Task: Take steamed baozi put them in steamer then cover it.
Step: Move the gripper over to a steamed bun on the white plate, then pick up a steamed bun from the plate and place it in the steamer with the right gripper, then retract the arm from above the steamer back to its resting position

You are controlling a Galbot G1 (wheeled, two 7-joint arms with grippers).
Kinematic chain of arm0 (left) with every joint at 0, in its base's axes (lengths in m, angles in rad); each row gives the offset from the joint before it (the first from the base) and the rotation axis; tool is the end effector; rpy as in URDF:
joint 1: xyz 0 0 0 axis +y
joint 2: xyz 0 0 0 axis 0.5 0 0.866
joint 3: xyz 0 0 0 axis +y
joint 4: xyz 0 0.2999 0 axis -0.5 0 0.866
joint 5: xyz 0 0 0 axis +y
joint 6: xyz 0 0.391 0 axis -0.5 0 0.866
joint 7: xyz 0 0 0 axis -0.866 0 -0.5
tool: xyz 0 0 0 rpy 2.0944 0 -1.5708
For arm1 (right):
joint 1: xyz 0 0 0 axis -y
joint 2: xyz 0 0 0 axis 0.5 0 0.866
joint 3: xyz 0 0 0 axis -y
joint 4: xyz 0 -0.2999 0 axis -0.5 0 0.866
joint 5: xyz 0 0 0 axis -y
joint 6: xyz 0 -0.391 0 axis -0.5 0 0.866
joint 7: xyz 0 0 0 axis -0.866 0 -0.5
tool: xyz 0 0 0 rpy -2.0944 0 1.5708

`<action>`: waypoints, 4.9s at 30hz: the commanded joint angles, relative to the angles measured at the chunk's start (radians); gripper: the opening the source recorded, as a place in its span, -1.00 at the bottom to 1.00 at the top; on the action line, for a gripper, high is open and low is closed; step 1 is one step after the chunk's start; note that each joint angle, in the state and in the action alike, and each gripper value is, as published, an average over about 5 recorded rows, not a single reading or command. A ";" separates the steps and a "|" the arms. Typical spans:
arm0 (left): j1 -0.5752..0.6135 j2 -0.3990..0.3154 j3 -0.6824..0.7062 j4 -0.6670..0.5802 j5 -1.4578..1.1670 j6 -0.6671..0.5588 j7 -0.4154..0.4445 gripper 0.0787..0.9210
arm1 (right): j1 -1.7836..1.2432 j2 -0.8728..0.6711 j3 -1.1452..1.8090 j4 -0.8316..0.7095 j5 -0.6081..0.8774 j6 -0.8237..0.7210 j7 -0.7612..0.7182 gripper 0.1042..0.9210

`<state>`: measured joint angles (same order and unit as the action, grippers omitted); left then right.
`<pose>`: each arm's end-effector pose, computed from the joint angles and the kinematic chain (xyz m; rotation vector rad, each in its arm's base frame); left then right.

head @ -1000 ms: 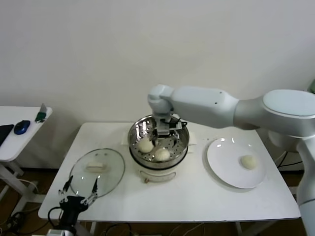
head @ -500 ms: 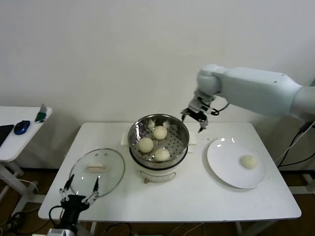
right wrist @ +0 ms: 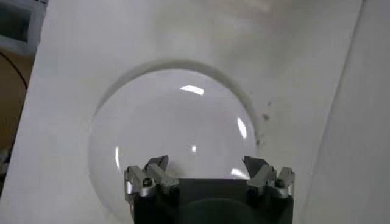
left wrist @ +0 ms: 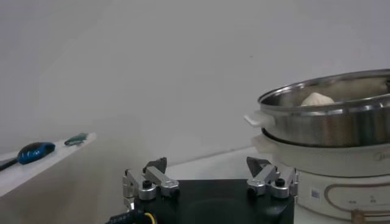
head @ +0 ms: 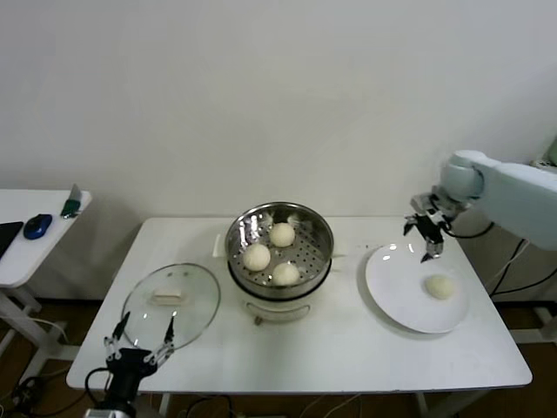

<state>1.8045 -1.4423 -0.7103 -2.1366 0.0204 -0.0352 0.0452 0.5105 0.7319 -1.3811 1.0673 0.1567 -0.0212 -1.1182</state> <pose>0.1796 0.0723 -0.2822 0.0263 -2.9716 -0.3499 0.5657 -0.1472 -0.1197 1.2734 -1.2262 1.4590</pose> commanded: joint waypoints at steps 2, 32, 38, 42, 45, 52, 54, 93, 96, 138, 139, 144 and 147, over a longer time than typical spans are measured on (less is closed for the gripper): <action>0.005 -0.011 0.005 -0.001 0.014 0.003 0.000 0.77 | -0.353 -0.067 0.348 -0.229 -0.201 0.044 -0.029 0.76; -0.006 -0.014 0.001 0.019 0.020 0.010 -0.001 0.77 | -0.468 0.149 0.544 -0.500 -0.391 0.143 -0.037 0.76; -0.008 -0.013 0.001 0.018 0.020 0.010 -0.001 0.77 | -0.464 0.155 0.549 -0.511 -0.402 0.150 -0.044 0.72; -0.006 -0.013 0.002 0.018 0.020 0.010 -0.001 0.77 | -0.459 0.156 0.553 -0.516 -0.400 0.153 -0.043 0.60; -0.004 -0.013 0.002 0.019 0.020 0.009 -0.001 0.77 | -0.457 0.160 0.560 -0.527 -0.401 0.157 -0.041 0.51; -0.001 -0.013 0.002 0.014 0.020 0.008 -0.001 0.77 | -0.458 0.163 0.574 -0.527 -0.391 0.157 -0.041 0.39; -0.001 -0.014 0.002 0.012 0.020 0.009 -0.001 0.77 | -0.457 0.160 0.573 -0.521 -0.377 0.153 -0.041 0.37; 0.026 0.008 0.042 -0.035 0.000 -0.013 0.004 0.77 | 0.381 0.563 -0.370 -0.057 0.873 -0.276 0.131 0.36; 0.024 0.012 0.039 -0.036 -0.003 -0.012 0.004 0.77 | 0.350 0.589 -0.383 -0.045 0.868 -0.285 0.149 0.36; 0.015 0.019 0.017 -0.030 -0.017 -0.006 0.004 0.77 | 0.193 0.616 -0.385 -0.111 0.720 -0.280 0.103 0.75; 0.016 0.019 0.017 -0.030 -0.017 -0.006 0.004 0.77 | 0.200 0.610 -0.379 -0.109 0.720 -0.278 0.096 0.76; 0.014 0.017 0.018 -0.030 -0.015 -0.007 0.003 0.77 | 0.235 0.567 -0.327 -0.092 0.725 -0.261 0.083 0.76; 0.009 0.015 0.017 -0.031 -0.009 -0.006 0.003 0.77 | 0.249 0.511 -0.265 -0.076 0.722 -0.223 0.125 0.76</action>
<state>1.8186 -1.4247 -0.6922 -2.1666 0.0050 -0.0415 0.0489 0.7192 1.3245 -1.7427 0.9677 0.8809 -0.2871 -1.0101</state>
